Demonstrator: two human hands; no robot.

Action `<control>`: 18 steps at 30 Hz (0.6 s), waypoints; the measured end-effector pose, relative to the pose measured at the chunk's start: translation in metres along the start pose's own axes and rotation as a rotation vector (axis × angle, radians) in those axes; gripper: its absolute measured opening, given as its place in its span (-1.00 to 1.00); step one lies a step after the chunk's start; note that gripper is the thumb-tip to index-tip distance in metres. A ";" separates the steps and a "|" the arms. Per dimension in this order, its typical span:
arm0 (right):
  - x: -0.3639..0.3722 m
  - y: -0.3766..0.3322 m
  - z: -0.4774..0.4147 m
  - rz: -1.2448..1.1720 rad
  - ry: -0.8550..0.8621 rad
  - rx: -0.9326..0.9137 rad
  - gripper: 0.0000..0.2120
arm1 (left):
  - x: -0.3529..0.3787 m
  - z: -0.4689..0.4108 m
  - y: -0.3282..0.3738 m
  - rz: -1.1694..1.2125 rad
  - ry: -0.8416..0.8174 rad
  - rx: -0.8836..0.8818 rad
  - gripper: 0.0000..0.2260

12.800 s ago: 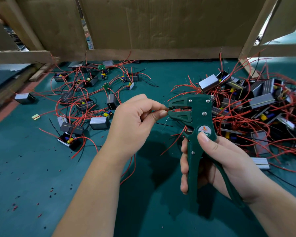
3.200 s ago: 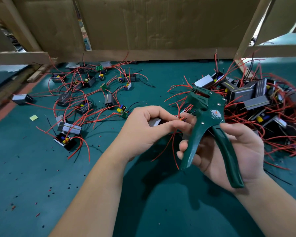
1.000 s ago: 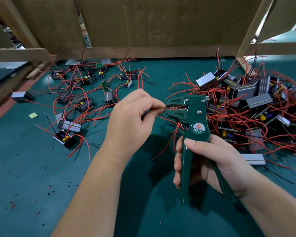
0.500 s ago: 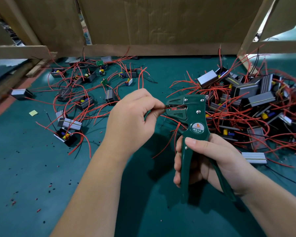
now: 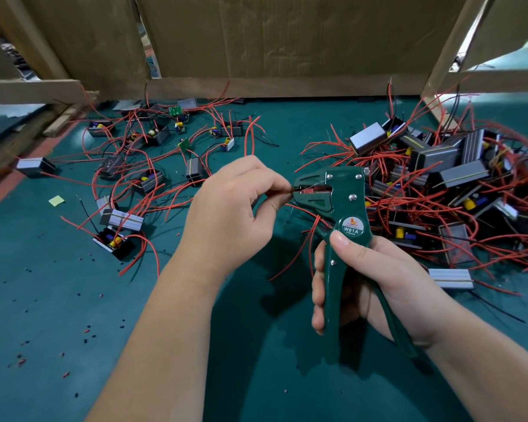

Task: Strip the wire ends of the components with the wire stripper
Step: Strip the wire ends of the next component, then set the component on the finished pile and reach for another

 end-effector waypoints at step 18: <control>-0.010 -0.012 -0.003 -0.280 0.031 -0.081 -0.64 | 0.026 0.015 -0.031 0.210 -0.134 -0.355 -0.74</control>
Point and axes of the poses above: each hand's wrist, its own z-axis away from the middle knuckle, its own x-axis out of the palm, y = z × x, the point moved 10 cm from there along -z, towards the middle knuckle, and after that the axes turned 7 degrees about x, right-handed, at the moved point
